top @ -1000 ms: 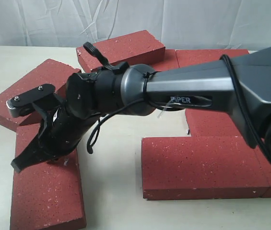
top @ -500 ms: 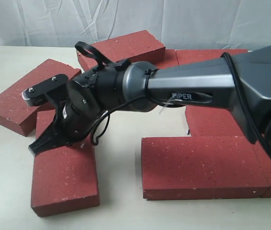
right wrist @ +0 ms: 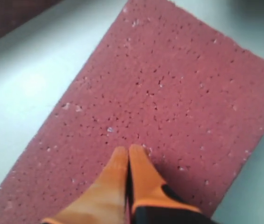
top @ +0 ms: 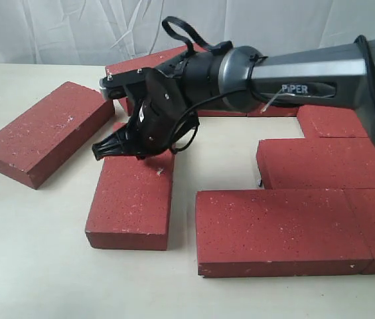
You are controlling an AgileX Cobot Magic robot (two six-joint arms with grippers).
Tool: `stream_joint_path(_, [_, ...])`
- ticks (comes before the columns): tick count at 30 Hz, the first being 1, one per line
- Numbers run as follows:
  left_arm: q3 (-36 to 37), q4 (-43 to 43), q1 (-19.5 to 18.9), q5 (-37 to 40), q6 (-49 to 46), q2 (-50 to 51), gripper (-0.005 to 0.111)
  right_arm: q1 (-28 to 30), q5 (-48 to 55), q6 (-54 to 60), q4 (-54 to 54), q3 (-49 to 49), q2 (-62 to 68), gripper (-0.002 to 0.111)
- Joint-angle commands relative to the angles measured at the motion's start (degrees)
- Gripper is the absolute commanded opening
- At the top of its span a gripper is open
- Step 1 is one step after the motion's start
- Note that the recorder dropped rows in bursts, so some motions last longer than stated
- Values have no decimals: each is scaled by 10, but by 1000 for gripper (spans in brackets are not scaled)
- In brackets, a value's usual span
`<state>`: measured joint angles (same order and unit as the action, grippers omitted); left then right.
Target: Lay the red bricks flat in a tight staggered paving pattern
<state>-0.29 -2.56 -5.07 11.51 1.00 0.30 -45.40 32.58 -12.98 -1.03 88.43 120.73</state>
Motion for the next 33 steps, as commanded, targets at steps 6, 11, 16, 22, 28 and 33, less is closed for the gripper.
stream_joint_path(6, [3,3,-1,-6,1,-3,0,2,48,-1,68,0,-83,-1])
stream_joint_path(11, [3,3,-1,-6,1,-3,0,2,148,32,111,-2,-89,-1])
stream_joint_path(16, [3,3,-1,-6,1,-3,0,2,192,62,111,-15,-89,-1])
stream_joint_path(22, [3,3,-1,-6,1,-3,0,2,219,108,104,-67,-89,-1])
stream_joint_path(28, [3,3,-1,-6,1,-3,0,2,219,146,63,-100,-89,-1])
stream_joint_path(33, [3,3,-1,-6,1,-3,0,0,227,180,25,-105,-85,-1])
